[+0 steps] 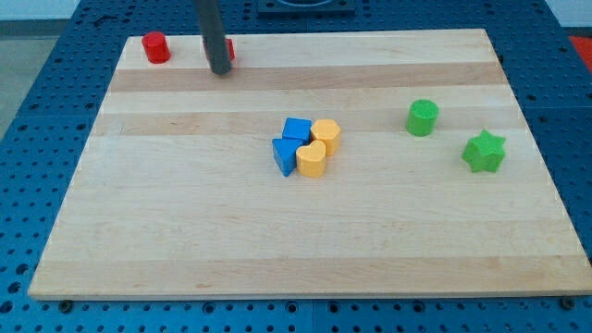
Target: Slide the red star to the right of the red circle
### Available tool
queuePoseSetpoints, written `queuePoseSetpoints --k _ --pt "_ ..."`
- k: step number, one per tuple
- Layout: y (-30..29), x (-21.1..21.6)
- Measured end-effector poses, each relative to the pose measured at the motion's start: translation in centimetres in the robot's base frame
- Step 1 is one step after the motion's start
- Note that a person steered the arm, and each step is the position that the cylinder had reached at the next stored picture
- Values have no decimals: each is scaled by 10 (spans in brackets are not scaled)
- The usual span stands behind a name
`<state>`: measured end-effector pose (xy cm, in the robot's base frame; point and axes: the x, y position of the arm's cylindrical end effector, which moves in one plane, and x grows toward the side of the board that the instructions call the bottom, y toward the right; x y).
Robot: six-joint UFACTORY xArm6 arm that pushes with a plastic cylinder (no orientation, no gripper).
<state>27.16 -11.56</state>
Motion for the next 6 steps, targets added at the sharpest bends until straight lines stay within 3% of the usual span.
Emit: queuePoseSetpoints --k 2,4,6 --pt "49 -5" --pt "0 -32" --pt "-54 -32"
